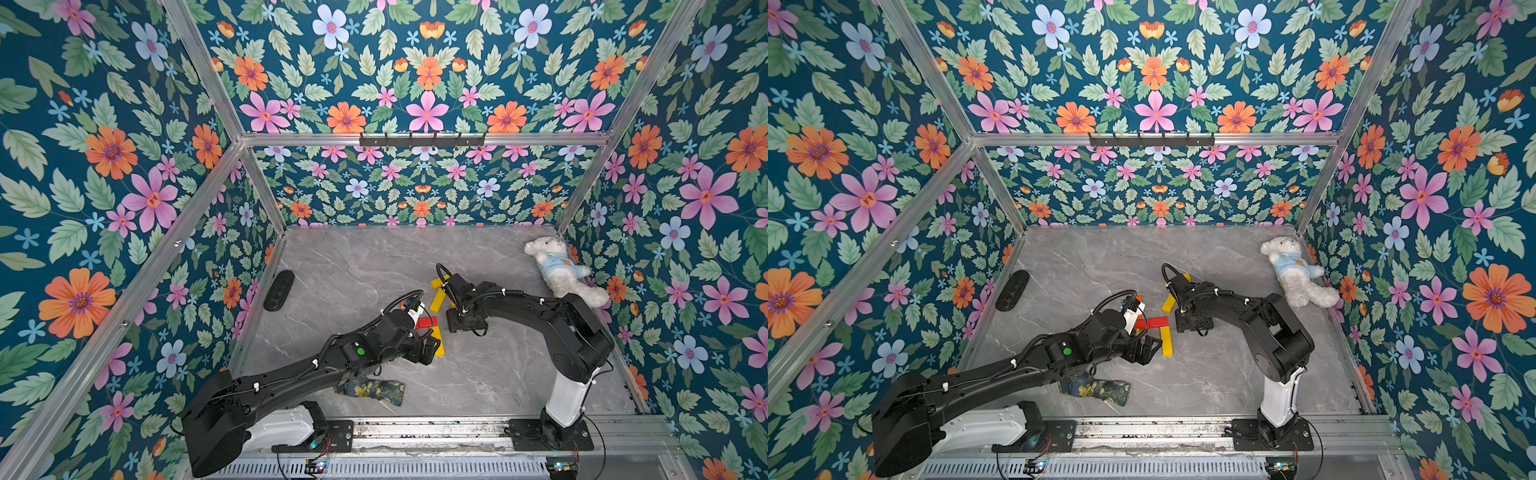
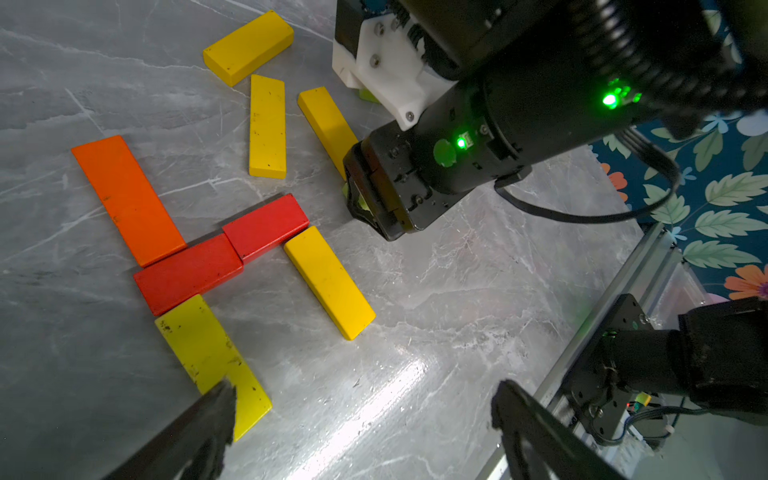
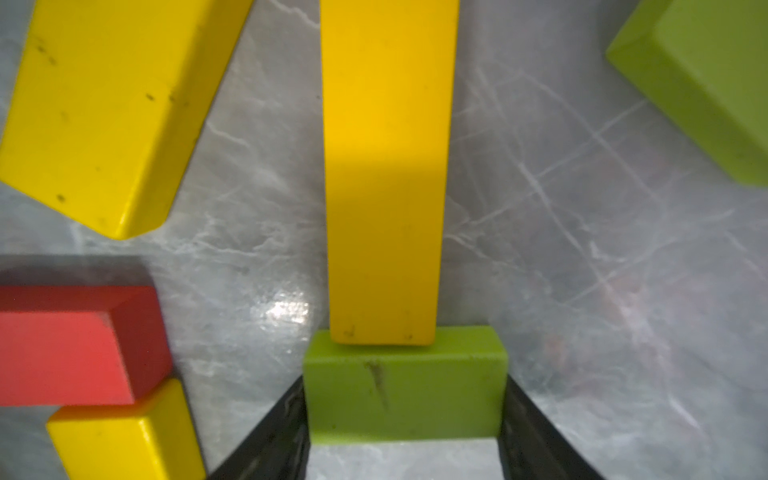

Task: Assemble the letter h with building blocks
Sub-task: Assemble the building block at the center of the board.

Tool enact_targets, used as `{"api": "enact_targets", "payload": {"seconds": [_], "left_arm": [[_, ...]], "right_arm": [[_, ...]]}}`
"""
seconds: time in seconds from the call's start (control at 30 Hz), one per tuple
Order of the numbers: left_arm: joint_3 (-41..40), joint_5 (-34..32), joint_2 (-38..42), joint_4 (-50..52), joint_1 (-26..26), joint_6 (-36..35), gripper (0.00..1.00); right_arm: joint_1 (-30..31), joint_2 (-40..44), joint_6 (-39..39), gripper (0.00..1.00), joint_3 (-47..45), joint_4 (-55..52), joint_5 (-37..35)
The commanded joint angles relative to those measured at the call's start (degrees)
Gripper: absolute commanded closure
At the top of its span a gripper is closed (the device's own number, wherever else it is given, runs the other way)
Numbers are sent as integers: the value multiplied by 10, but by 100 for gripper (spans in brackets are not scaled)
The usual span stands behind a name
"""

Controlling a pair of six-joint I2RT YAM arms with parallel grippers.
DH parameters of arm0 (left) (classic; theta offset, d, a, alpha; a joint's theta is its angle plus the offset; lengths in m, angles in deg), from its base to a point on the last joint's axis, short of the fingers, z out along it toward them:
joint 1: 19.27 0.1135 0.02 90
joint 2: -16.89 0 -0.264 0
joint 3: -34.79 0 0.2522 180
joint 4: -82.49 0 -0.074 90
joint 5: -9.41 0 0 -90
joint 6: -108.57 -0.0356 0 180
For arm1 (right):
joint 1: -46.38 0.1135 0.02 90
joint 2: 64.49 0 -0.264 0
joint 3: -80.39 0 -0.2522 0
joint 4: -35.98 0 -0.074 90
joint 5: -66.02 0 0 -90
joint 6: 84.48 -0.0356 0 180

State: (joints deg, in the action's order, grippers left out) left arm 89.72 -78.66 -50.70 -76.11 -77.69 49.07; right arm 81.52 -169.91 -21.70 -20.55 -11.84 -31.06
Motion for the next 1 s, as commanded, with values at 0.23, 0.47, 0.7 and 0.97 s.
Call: {"api": "enact_targets", "payload": {"seconds": [0.23,0.47,0.7,0.97], "left_arm": [[-2,-3,4,4,2,-4,1],[-3,-2,4,4,1,-4,1],[-4,-2,4,4,1,-4,1],[-6,-1,4,3,1,-4,1]], "right_arm": [[1,-9,0,32,-9,-26,-25],[0,-10,-1,31,-9,-25,-30],[0,-6,1,31,-13,-30,-40],[-3,-5,-2,31,-22,-29,-44]]}}
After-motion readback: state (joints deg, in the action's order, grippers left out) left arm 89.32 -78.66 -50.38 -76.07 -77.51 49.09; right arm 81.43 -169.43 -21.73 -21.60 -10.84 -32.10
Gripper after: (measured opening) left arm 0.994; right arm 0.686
